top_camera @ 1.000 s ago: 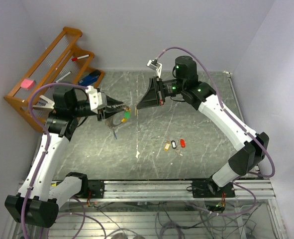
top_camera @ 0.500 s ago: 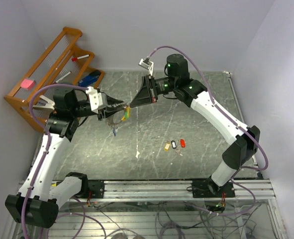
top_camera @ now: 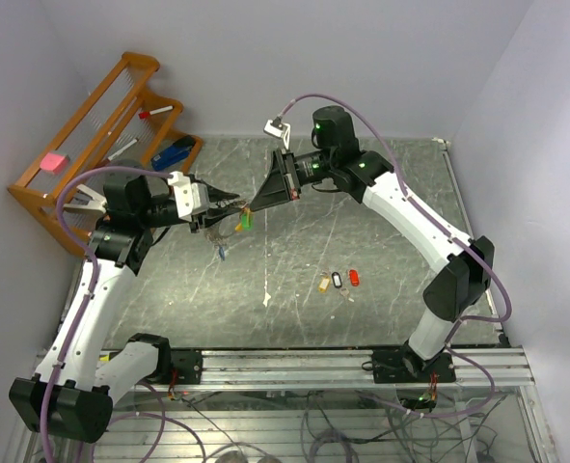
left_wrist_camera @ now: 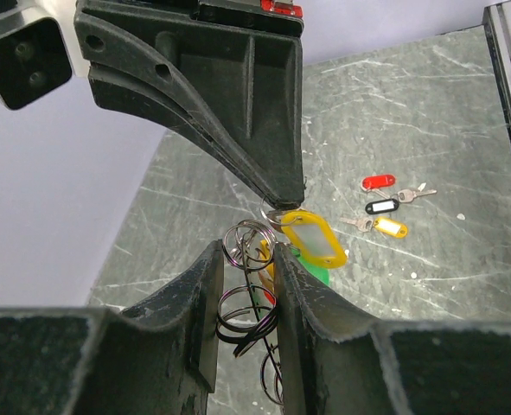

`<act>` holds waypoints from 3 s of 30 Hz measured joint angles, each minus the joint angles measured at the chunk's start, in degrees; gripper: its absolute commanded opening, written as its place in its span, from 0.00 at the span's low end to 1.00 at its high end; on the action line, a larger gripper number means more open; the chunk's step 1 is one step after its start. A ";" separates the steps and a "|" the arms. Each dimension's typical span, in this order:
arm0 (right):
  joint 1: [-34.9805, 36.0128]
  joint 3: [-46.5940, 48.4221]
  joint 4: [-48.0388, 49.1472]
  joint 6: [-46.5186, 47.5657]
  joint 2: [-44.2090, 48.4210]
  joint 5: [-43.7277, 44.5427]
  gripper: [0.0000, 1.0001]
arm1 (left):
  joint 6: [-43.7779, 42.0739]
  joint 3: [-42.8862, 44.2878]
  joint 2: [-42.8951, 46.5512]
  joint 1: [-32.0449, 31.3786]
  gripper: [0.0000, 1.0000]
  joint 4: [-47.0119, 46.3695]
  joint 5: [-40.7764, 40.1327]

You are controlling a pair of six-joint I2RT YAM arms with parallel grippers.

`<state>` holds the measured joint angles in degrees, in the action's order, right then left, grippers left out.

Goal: Put the keys on the keyring

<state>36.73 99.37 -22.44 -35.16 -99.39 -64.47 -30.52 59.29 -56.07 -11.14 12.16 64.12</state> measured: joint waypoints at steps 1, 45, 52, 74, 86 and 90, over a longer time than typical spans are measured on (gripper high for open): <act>0.00 0.02 -0.31 0.04 -0.04 0.02 0.00 | -0.20 0.00 0.02 -0.04 0.07 0.04 -0.09; -0.11 2.84 -5.31 0.68 -2.67 1.49 0.00 | -8.31 0.00 0.37 -1.68 0.07 4.00 -2.45; -0.66 2.84 -5.29 0.66 -2.67 1.97 0.00 | -8.98 0.00 0.37 -1.73 0.07 4.11 -2.43; -1.16 2.84 -5.31 0.46 -2.64 2.29 0.00 | -10.40 0.00 0.70 -1.73 0.07 4.85 -2.40; -1.16 2.82 -5.31 0.02 -2.64 2.23 0.00 | -8.90 -0.79 1.07 -1.88 0.07 2.19 -2.69; -1.16 2.75 -5.29 -0.17 -2.64 2.12 0.00 | -8.11 -1.29 1.33 -2.05 0.07 0.87 -3.02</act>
<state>35.57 102.13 -27.73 -35.33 -102.04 -62.35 -38.63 58.00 -54.74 -13.19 13.04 61.10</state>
